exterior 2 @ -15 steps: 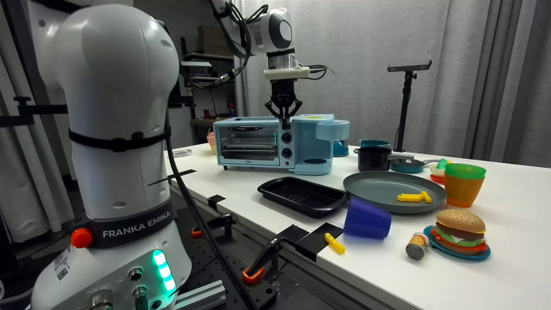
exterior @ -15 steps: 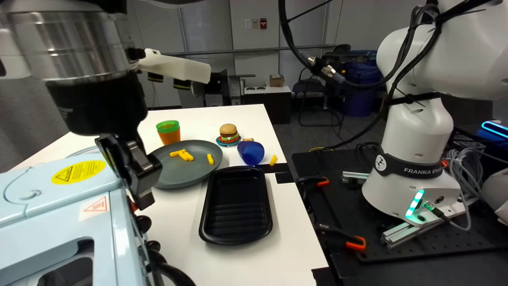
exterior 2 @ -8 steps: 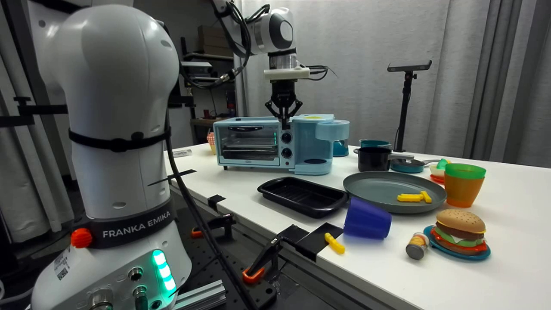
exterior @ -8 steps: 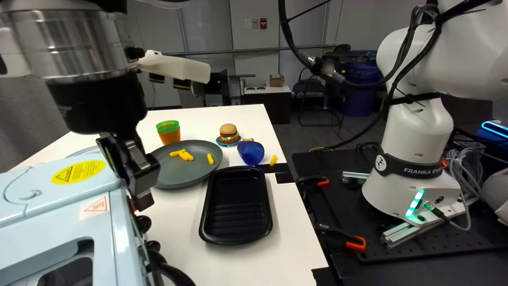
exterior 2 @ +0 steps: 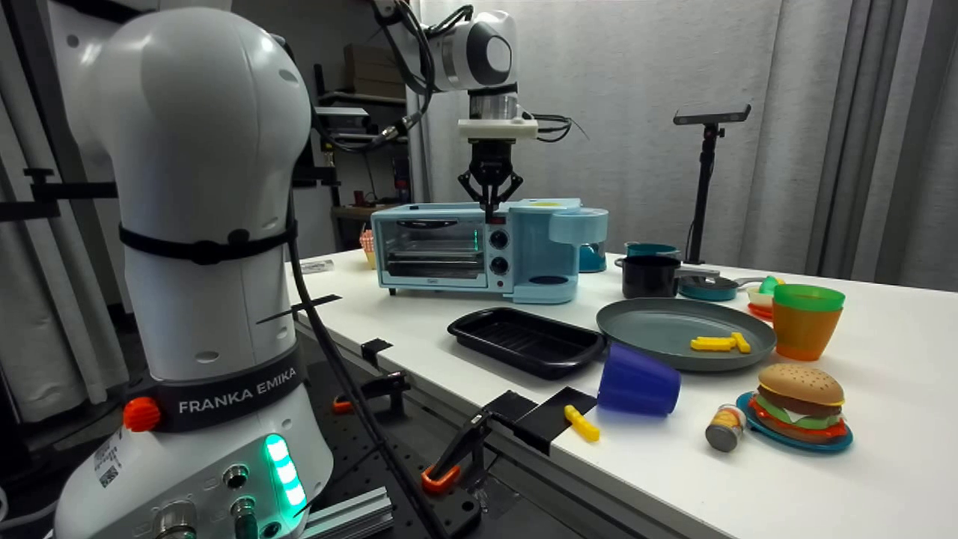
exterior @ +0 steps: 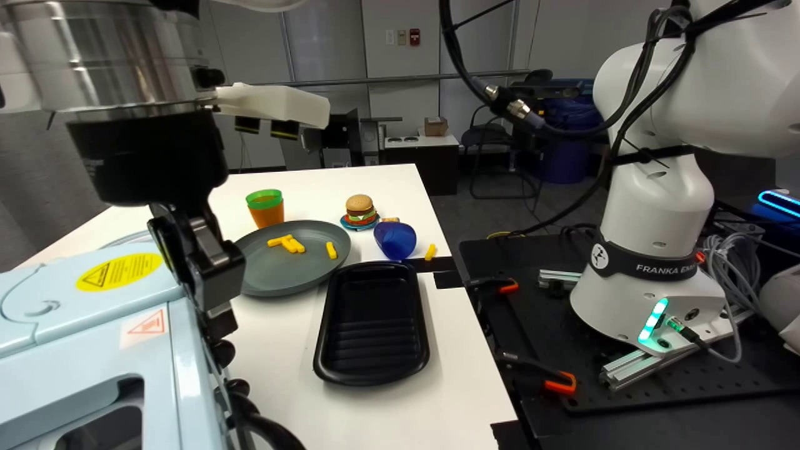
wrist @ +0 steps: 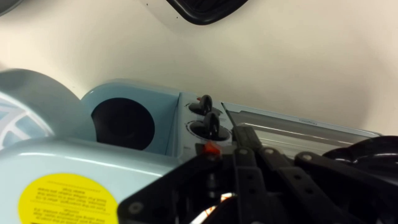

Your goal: Turn the topmost black button on the blue machine

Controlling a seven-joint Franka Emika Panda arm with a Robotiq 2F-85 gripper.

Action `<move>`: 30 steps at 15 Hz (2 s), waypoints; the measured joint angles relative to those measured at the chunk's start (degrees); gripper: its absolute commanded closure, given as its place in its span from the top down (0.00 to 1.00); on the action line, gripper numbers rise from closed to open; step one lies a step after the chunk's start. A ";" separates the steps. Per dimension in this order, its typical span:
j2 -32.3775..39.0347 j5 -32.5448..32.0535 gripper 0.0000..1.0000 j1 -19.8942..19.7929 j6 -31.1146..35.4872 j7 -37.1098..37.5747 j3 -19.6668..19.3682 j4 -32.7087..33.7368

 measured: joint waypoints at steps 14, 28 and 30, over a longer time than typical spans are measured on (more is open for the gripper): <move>-1.03 -8.45 0.00 -0.22 -0.73 4.59 -1.53 -1.77; -15.62 -9.34 0.00 -1.34 -7.16 16.44 -5.13 -9.34; -18.45 -9.34 0.00 -1.79 -7.67 17.69 -5.86 -11.23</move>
